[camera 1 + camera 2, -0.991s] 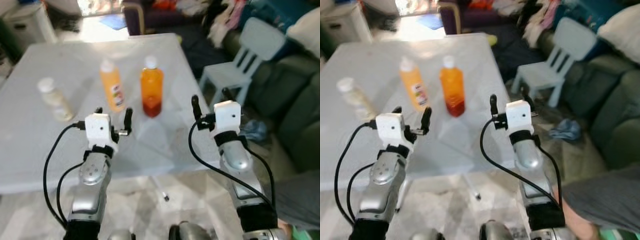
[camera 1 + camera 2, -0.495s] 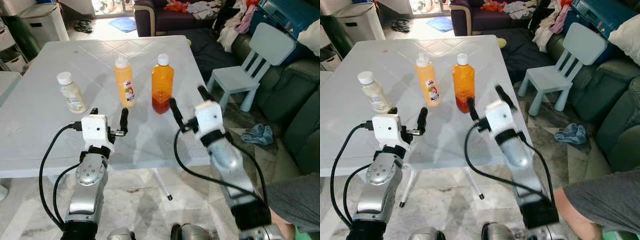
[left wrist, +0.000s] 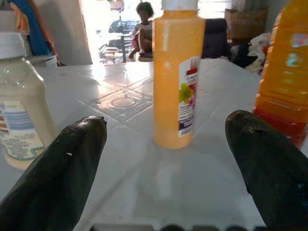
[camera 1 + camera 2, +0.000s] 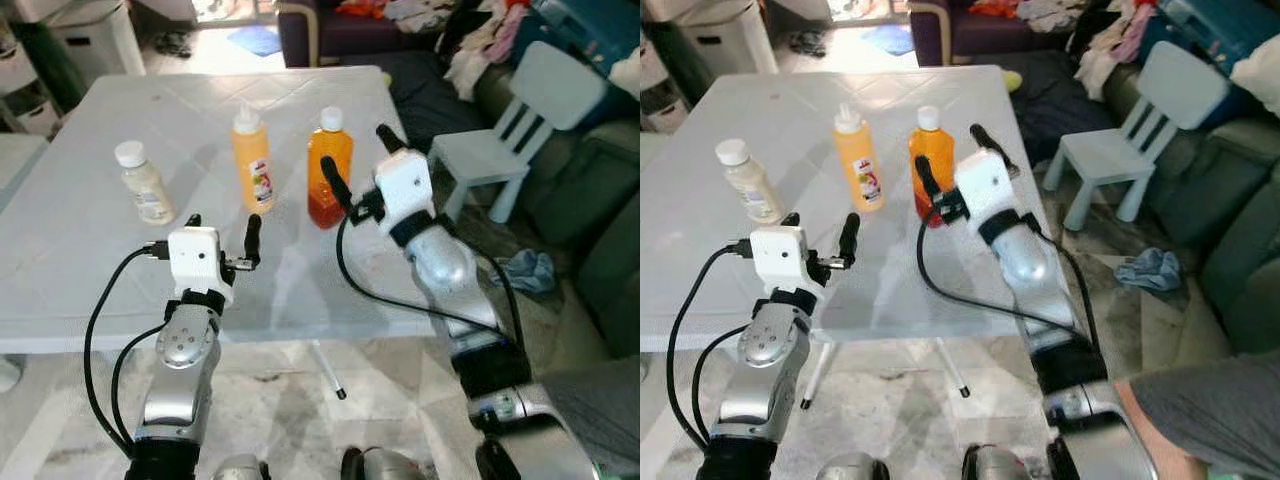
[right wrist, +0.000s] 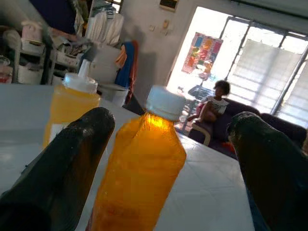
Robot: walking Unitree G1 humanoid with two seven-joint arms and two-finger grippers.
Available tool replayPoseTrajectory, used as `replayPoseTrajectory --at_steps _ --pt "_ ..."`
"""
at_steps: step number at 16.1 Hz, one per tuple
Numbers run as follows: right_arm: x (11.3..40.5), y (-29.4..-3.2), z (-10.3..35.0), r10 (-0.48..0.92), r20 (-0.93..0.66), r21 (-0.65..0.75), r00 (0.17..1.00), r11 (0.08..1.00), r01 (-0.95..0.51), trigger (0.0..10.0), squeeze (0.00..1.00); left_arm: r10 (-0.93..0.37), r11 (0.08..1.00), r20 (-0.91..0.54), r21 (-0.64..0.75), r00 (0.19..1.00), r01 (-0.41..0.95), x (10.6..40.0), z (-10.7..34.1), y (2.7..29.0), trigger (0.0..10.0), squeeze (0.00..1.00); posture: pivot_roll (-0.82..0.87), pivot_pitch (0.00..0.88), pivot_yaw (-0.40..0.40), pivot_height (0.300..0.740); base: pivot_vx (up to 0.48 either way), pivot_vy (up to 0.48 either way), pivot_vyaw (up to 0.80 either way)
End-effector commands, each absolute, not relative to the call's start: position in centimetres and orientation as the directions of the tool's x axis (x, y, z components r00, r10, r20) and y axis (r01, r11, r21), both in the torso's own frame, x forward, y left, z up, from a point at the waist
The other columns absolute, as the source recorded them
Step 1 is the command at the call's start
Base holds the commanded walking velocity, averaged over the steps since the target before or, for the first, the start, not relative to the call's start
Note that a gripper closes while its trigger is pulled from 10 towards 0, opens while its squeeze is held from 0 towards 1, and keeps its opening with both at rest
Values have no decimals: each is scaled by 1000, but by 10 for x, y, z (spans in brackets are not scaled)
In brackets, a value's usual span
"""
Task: Restocking fridge
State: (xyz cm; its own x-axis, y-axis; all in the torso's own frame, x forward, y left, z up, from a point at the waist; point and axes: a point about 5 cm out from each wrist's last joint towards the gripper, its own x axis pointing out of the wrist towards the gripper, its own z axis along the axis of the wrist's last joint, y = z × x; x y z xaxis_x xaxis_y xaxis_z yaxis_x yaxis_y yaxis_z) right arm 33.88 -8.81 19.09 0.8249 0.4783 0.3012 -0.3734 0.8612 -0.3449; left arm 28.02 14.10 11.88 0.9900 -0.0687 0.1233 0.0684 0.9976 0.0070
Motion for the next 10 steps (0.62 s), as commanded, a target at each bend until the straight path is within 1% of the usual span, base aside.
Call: replayPoseTrajectory --at_steps 1,3,5,9,10 --pt "349 -89 198 464 292 -319 836 871 -373 10000 0 -57 998 127 20 990 55 281 120 143 10000 0 59 78 27 740 0 0 0" --pt "353 -90 201 461 293 -316 838 873 -371 10000 0 -55 998 128 21 990 52 281 120 143 10000 0 60 79 27 740 0 0 0" --pt "363 -91 210 464 298 -331 834 870 -366 10000 0 -51 999 129 21 990 49 281 120 144 10000 0 61 82 27 740 0 0 0" --pt "372 -86 216 490 281 -324 825 858 -399 10000 0 -58 998 128 19 990 56 281 120 142 10000 0 62 84 31 740 0 0 0" --pt "372 -84 217 510 279 -335 814 846 -415 9725 0 -58 998 127 19 990 56 281 120 142 10000 0 63 83 30 740 0 0 0"
